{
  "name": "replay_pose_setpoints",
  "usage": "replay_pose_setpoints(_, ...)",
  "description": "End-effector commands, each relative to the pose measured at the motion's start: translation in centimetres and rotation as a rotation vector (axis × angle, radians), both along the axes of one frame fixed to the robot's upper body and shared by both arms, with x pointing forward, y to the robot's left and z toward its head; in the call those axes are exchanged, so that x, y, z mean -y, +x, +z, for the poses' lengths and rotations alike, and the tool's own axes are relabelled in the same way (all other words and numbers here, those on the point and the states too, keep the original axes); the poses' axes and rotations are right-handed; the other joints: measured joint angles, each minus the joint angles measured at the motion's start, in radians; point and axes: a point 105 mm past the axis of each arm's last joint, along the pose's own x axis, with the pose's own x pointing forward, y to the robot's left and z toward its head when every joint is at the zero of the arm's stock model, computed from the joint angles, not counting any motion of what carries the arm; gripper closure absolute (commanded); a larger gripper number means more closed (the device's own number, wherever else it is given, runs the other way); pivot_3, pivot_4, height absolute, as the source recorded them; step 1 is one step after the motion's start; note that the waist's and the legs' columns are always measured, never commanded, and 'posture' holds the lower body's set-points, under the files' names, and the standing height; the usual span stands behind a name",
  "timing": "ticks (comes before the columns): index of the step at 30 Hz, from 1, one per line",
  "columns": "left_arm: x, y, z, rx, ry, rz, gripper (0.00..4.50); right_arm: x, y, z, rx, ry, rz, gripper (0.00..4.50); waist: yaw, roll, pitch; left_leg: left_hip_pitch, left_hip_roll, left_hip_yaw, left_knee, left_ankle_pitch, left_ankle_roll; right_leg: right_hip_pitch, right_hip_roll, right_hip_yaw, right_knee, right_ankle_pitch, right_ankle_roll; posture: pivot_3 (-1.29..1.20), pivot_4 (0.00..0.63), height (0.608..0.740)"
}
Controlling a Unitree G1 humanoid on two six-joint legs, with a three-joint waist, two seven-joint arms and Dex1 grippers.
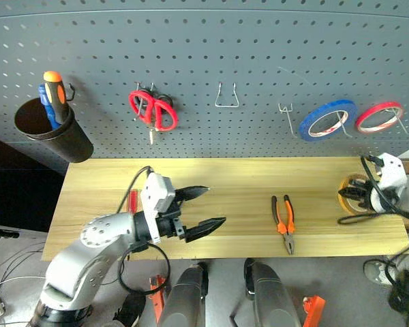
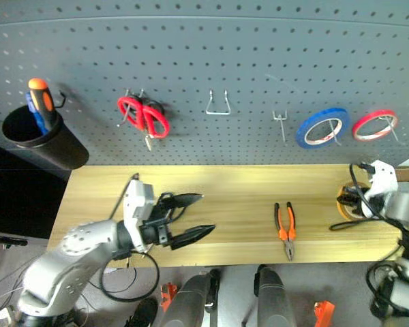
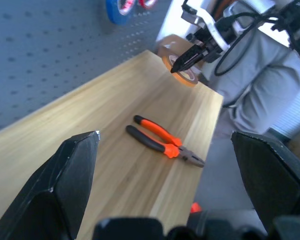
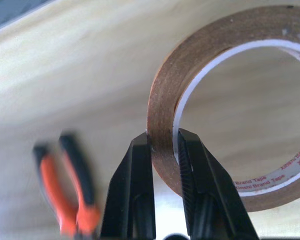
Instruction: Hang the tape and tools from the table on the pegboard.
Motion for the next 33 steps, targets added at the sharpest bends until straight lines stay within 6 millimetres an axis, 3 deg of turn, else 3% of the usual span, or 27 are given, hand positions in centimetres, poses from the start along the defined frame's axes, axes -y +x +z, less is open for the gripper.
replay_pose_setpoints(1,2.0,0.2,-0.5,0.050,-0.013,-0.065,0.00,-0.6,-2.5,2.3,0.073,-0.019,0.134,4.42,-0.006,0.000,0.000,0.000,0.000,0.000,0.000,0.000,0.000,0.000,0.000,0.000,0.000,0.000,0.000,-0.21,0.356,0.740)
replay_pose_setpoints(7,2.7,1.8,-0.9,0.121,-0.045,-0.057,0.00,-3.6,-5.2,5.8,0.235,-0.001,0.371,4.42,-0.053,0.000,-0.001,0.001,0.003,0.003,0.007,0.000,0.001,0.001,0.002,0.001,0.004,0.002,0.004,-0.27,0.345,0.740)
replay_pose_setpoints(11,1.6,2.6,-1.4,0.154,-0.045,-0.014,0.00,-8.4,-7.7,9.4,0.460,0.110,0.641,4.42,-0.064,0.000,-0.001,0.001,0.006,0.003,0.009,-0.002,0.003,0.001,0.005,0.002,0.004,0.005,0.005,-0.31,0.333,0.740)
replay_pose_setpoints(13,0.9,3.1,-1.1,0.186,-0.058,0.037,0.00,-10.1,-7.8,10.5,0.564,0.106,0.698,4.42,-0.068,-0.001,-0.002,0.001,0.007,0.004,0.010,-0.002,0.004,0.001,0.006,0.002,0.004,0.006,0.005,-0.32,0.328,0.740)
replay_pose_setpoints(17,-1.0,3.7,0.8,0.304,-0.069,0.143,0.00,-13.8,-5.7,11.9,0.732,0.029,0.726,4.42,-0.076,-0.003,-0.003,0.000,0.007,0.005,0.012,-0.001,0.002,0.001,0.005,0.003,0.003,0.007,0.007,-0.29,0.318,0.740)
replay_pose_setpoints(20,-1.5,3.6,1.7,0.351,-0.073,0.173,0.00,-15.4,-4.2,12.5,0.794,0.010,0.704,4.42,-0.081,-0.004,-0.005,0.001,0.007,0.005,0.012,0.000,0.001,0.000,0.005,0.003,0.004,0.008,0.006,-0.27,0.305,0.740)
replay_pose_setpoints(33,-2.2,3.8,0.9,0.358,-0.046,0.231,0.00,-17.2,-0.2,11.8,0.812,-0.061,0.696,4.42,-0.058,-0.003,-0.052,-0.005,0.004,0.005,0.013,0.000,0.000,-0.005,0.003,0.002,0.003,0.008,0.006,-0.21,0.227,0.740)
